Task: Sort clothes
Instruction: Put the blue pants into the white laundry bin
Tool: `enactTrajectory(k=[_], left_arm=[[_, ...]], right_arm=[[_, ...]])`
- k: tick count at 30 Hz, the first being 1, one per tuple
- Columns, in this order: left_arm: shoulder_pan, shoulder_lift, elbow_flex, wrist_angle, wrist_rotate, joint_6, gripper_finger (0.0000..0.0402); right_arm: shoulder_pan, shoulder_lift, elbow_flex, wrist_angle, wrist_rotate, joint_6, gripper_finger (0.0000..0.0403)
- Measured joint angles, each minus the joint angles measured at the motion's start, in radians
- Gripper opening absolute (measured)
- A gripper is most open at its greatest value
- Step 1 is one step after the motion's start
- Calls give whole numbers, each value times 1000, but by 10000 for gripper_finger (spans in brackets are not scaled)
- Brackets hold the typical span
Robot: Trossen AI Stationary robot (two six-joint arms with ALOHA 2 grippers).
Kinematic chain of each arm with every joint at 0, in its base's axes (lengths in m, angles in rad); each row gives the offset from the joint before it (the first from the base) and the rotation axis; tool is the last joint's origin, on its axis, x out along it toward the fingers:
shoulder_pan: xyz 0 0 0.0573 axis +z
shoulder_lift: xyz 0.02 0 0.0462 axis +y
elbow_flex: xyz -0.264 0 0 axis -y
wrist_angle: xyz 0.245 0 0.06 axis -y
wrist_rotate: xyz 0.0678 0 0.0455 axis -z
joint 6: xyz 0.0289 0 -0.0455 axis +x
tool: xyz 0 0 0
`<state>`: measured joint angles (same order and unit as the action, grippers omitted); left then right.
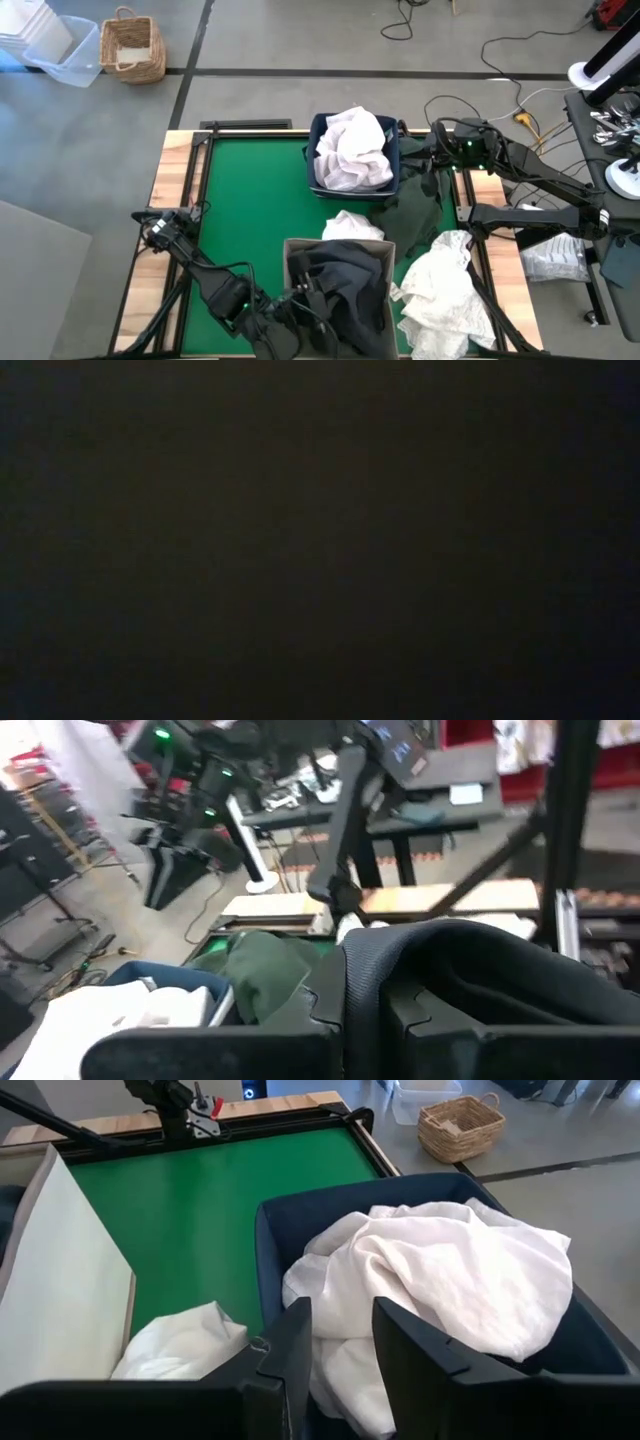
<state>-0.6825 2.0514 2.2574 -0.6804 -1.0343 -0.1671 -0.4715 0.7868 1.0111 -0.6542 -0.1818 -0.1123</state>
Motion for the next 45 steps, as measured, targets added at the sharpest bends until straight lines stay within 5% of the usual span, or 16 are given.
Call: enactTrajectory(k=[10, 16, 21, 29, 45], left_arm=[[17, -1, 0, -49, 110, 46, 0], [51, -1, 0, -50, 345, 86, 0], [78, -1, -1, -48, 408, 140, 0], [111, 0, -1, -17, 664, 256, 0], [160, 11, -3, 21, 870, 446, 0]], right_arm=[[0, 0, -2, 0, 0, 0, 94], [0, 0, -1, 0, 0, 0, 107], [0, 0, -2, 0, 0, 1, 114], [0, 0, -2, 0, 0, 0, 108], [0, 0, -2, 0, 0, 0, 111]])
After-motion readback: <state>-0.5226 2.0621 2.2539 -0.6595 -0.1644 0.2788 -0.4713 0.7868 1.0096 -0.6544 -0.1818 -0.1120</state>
